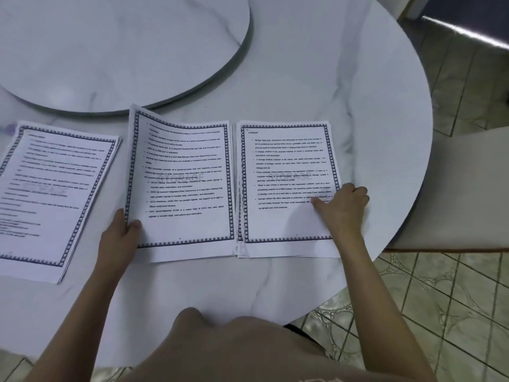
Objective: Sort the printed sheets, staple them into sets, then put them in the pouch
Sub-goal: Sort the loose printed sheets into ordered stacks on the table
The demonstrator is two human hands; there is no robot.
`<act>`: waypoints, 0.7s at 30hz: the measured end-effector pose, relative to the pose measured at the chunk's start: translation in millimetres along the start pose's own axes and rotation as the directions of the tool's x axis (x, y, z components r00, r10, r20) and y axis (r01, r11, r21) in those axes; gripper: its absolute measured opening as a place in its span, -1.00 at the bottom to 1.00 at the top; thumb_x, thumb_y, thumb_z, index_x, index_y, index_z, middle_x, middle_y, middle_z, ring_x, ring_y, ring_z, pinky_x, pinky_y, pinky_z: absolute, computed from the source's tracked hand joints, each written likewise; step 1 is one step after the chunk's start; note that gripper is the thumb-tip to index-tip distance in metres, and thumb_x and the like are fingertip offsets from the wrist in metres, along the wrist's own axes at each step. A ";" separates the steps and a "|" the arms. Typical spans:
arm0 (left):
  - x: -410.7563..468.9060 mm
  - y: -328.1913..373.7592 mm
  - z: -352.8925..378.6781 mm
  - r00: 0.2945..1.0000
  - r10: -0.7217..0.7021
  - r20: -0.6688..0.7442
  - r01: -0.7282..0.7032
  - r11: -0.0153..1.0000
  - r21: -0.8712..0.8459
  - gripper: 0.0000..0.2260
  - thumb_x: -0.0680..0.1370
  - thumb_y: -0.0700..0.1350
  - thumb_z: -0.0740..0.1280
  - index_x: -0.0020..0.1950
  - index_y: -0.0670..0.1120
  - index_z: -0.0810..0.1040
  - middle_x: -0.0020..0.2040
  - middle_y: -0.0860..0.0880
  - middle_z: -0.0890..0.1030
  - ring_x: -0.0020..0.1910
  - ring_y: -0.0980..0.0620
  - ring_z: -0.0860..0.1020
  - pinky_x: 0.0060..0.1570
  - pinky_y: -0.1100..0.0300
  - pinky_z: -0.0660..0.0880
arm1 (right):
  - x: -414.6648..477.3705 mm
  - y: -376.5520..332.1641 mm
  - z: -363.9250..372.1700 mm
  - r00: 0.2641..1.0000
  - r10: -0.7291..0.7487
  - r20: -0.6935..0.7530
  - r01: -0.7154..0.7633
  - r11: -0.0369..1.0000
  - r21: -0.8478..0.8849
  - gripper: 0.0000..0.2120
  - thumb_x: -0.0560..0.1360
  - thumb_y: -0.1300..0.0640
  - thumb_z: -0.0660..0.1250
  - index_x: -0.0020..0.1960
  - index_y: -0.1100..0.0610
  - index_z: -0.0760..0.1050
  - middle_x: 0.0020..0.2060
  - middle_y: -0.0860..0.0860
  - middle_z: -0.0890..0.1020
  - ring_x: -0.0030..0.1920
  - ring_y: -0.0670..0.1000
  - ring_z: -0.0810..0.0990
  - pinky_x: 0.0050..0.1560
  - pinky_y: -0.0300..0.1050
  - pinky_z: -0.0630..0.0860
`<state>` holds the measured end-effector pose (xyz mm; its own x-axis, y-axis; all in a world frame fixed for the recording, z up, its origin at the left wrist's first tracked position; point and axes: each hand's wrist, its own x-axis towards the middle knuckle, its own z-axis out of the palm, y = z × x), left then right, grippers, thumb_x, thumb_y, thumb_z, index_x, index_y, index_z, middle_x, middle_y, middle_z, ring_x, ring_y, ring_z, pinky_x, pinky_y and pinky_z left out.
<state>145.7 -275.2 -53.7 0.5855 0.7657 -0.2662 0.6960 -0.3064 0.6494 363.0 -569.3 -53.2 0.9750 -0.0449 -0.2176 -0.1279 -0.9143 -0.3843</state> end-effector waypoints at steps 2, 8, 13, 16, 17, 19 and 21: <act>-0.4 0.3 0.6 1.000 0.003 -0.001 -0.003 1.000 -0.003 -0.88 0.58 -0.24 0.12 -0.15 -0.18 0.23 -0.35 -0.08 0.33 -0.27 -0.11 0.32 -0.28 0.06 0.20 | 1.1 -2.0 -0.4 1.000 0.016 0.010 -0.016 1.000 -0.007 -0.33 0.37 -0.01 0.46 0.24 0.38 0.27 0.23 0.30 0.34 0.25 0.23 0.31 0.22 -0.07 0.24; -1.8 0.3 1.7 1.000 0.008 -0.009 -0.008 1.000 -0.001 -0.94 0.59 -0.23 0.11 -0.01 -0.23 0.30 -0.28 -0.09 0.34 -0.20 -0.11 0.34 -0.19 0.09 0.23 | 5.6 -6.7 -6.5 0.991 0.102 0.083 -0.102 0.995 -0.003 -0.23 0.35 -0.01 0.48 0.32 0.37 0.19 0.29 0.30 0.33 0.31 0.27 0.31 0.27 0.05 0.30; -2.1 -1.3 2.3 1.000 0.026 -0.013 -0.026 1.000 -0.007 -0.94 0.58 -0.23 0.10 -0.07 -0.20 0.26 -0.32 -0.06 0.33 -0.22 -0.11 0.33 -0.22 0.08 0.22 | 12.1 -6.4 -10.6 0.975 0.145 0.170 -0.148 0.989 0.009 -0.28 0.35 -0.03 0.48 0.31 0.33 0.26 0.29 0.28 0.36 0.34 0.28 0.31 0.30 0.07 0.30; -2.6 -3.6 2.6 0.999 0.029 -0.016 -0.029 0.999 -0.031 -0.95 0.58 -0.23 0.10 -0.05 -0.21 0.27 -0.32 -0.06 0.32 -0.23 -0.10 0.33 -0.20 0.08 0.23 | 9.7 -7.5 -10.6 0.974 0.142 0.175 -0.150 0.988 0.032 -0.34 0.35 -0.01 0.47 0.30 0.28 0.32 0.28 0.26 0.37 0.32 0.28 0.32 0.29 0.08 0.32; -2.5 -4.2 2.3 0.999 0.035 -0.012 -0.035 0.999 -0.037 -0.95 0.58 -0.24 0.10 -0.07 -0.20 0.26 -0.33 -0.06 0.32 -0.24 -0.10 0.33 -0.21 0.08 0.23 | 8.6 -6.8 -10.3 0.978 0.131 0.164 -0.142 0.989 0.051 -0.38 0.35 0.01 0.47 0.28 0.27 0.34 0.26 0.26 0.39 0.30 0.27 0.35 0.27 0.08 0.35; -1.8 -5.3 1.1 0.999 0.047 0.001 -0.047 0.998 -0.045 -0.94 0.58 -0.24 0.10 -0.08 -0.21 0.26 -0.33 -0.07 0.33 -0.26 -0.10 0.32 -0.23 0.08 0.24 | 7.0 -3.7 -10.4 0.989 0.090 0.120 -0.105 0.987 0.125 -0.51 0.37 0.08 0.44 0.20 0.26 0.40 0.18 0.23 0.49 0.20 0.25 0.46 0.13 0.04 0.44; -1.0 -5.7 -0.7 0.998 0.060 0.015 -0.059 0.996 -0.061 -0.93 0.58 -0.25 0.10 -0.09 -0.22 0.26 -0.33 -0.06 0.32 -0.28 -0.08 0.31 -0.25 0.08 0.23 | 2.0 -1.6 -14.2 0.996 0.040 0.074 -0.057 0.969 0.242 -0.70 0.43 0.19 0.35 0.11 0.28 0.44 0.08 0.20 0.57 0.08 0.20 0.54 -0.03 -0.08 0.44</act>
<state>140.9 -273.8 -56.6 0.6324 0.7374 -0.2372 0.6335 -0.3161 0.7062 367.8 -573.7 -40.3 0.9530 -0.0520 -0.2984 -0.2234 -0.7858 -0.5767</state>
